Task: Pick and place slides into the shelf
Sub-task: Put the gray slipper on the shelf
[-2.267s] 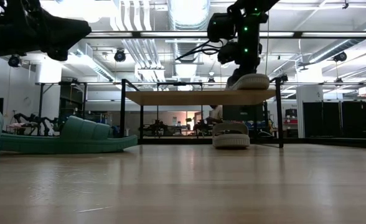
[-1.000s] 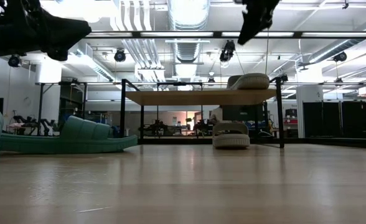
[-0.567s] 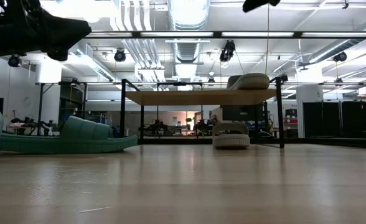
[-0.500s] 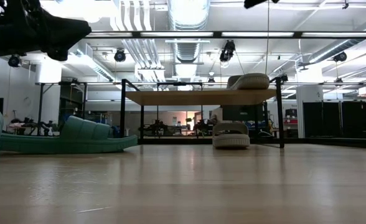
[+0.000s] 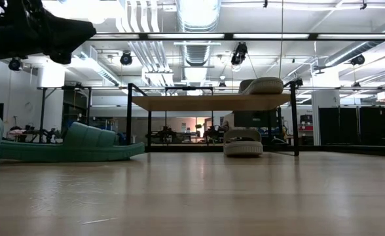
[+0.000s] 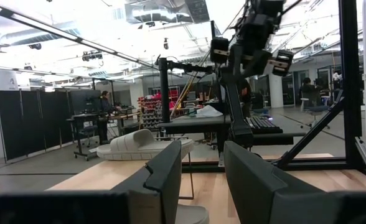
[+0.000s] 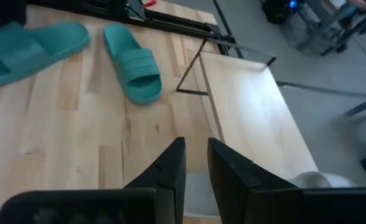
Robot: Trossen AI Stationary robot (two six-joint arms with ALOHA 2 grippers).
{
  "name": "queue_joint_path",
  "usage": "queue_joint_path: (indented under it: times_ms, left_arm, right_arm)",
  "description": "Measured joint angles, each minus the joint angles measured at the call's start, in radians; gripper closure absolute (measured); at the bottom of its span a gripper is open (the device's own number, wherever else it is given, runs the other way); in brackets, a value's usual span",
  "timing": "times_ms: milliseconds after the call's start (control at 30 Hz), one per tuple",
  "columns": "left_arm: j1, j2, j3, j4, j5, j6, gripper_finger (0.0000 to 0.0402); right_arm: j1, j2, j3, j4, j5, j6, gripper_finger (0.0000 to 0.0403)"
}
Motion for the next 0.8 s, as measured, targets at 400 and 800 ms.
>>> queue_joint_path:
  times_ms: [400,800]
  left_arm:
    - [0.0,0.0,0.0,0.0,0.0,0.0,0.0294]
    - [0.0,0.0,0.0,0.0,0.0,0.0,0.0294]
  right_arm:
    - [0.139,0.001,-0.09,0.081,0.026,-0.014,0.0344]
    - [0.154,0.001,-0.191,0.192,-0.018,0.054,0.0344]
